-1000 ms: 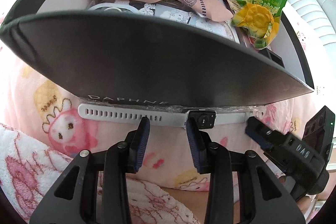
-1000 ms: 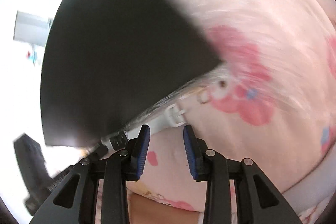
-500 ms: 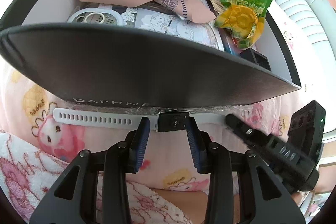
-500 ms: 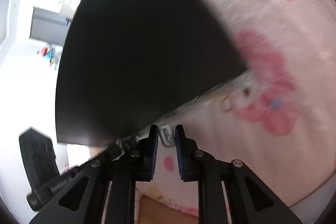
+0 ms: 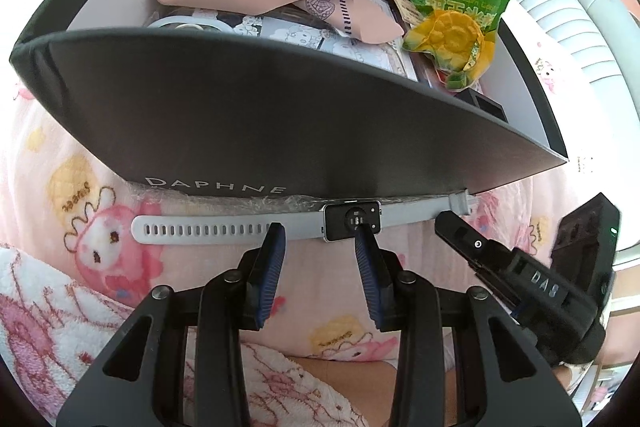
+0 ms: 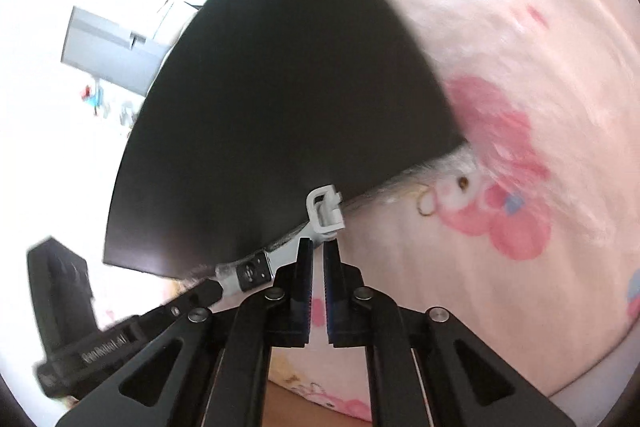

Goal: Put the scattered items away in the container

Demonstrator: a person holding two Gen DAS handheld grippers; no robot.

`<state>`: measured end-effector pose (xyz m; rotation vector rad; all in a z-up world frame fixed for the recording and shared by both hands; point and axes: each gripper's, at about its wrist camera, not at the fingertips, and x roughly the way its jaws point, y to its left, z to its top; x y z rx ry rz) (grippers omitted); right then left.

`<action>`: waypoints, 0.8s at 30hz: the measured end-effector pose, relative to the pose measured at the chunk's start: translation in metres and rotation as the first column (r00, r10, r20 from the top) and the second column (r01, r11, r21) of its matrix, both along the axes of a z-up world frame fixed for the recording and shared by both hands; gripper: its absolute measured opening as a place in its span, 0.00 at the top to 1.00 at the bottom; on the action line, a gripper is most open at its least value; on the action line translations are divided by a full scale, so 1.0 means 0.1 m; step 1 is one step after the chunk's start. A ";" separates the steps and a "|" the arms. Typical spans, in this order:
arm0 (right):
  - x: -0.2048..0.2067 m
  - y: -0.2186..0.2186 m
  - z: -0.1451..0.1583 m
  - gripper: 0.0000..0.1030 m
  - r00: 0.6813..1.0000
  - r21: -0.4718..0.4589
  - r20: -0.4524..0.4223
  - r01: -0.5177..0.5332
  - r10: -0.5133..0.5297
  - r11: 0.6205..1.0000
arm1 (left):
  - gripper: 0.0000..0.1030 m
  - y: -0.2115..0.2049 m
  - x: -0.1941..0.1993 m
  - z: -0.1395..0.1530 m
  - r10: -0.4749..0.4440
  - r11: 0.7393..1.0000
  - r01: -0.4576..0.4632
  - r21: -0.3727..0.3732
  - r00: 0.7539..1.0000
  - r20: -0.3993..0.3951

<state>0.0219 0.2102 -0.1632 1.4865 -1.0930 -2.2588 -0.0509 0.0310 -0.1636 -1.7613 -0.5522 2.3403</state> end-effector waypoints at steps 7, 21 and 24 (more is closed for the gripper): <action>-0.04 -0.03 -0.17 0.87 0.999 -0.041 0.046 0.028 -0.026 0.999 | 0.65 0.00 0.05 0.00 -0.011 1.000 0.011 0.004 1.000 0.004; 0.38 0.30 0.62 0.99 0.988 0.117 -0.141 0.082 -0.065 0.990 | 0.65 0.17 0.19 0.00 -0.080 0.994 0.082 -0.077 0.996 0.033; 0.25 0.31 0.19 0.95 0.998 0.060 0.000 0.055 -0.055 0.997 | 0.65 0.09 0.20 -0.04 -0.042 0.998 0.045 -0.053 0.997 0.060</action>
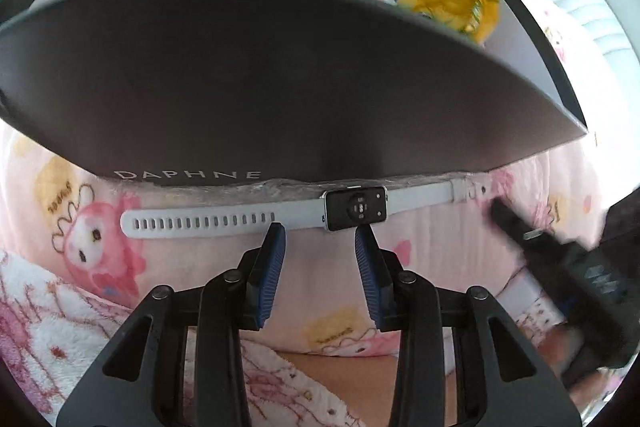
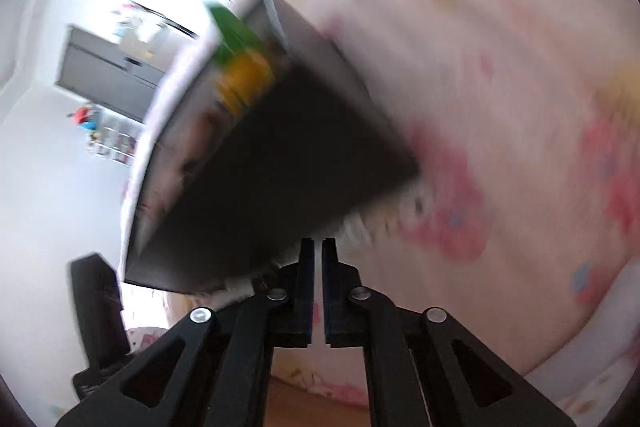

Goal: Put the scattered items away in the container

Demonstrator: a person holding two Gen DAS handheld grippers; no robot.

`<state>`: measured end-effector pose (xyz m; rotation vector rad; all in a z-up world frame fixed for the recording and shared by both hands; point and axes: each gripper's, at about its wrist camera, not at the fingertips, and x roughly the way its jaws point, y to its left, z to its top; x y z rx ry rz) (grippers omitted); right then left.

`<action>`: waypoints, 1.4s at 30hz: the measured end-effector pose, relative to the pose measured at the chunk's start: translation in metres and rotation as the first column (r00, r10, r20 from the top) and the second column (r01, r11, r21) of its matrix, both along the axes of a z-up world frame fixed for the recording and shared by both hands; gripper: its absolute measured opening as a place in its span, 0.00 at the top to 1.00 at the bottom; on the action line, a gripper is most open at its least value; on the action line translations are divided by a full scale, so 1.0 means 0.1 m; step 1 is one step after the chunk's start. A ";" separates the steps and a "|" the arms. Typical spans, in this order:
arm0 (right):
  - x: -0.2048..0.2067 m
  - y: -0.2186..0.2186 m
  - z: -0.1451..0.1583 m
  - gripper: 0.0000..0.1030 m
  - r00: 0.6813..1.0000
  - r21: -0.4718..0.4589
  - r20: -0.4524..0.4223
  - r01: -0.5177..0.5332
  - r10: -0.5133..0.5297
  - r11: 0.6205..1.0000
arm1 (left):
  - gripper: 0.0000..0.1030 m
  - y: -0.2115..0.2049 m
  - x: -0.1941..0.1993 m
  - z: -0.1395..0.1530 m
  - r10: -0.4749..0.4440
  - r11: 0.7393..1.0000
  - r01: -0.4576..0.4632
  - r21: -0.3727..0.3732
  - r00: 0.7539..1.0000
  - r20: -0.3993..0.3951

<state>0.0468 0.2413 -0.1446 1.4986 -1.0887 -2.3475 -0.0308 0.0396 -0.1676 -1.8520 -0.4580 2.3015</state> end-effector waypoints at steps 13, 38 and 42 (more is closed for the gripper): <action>-0.11 -0.16 -0.51 0.92 0.996 -0.044 0.020 0.090 -0.089 0.995 | 0.65 -0.14 0.13 0.04 0.008 0.998 -0.007 0.055 1.000 -0.021; 0.01 -0.44 -0.60 0.64 0.998 -0.131 0.011 0.059 -0.058 0.990 | 0.65 -0.45 0.45 0.17 0.000 0.997 0.003 0.071 0.999 -0.044; 0.08 -0.49 -0.56 0.95 0.998 -0.019 -0.007 0.061 -0.061 0.998 | 0.65 -0.50 0.52 0.23 -0.009 0.997 0.014 0.074 0.998 -0.068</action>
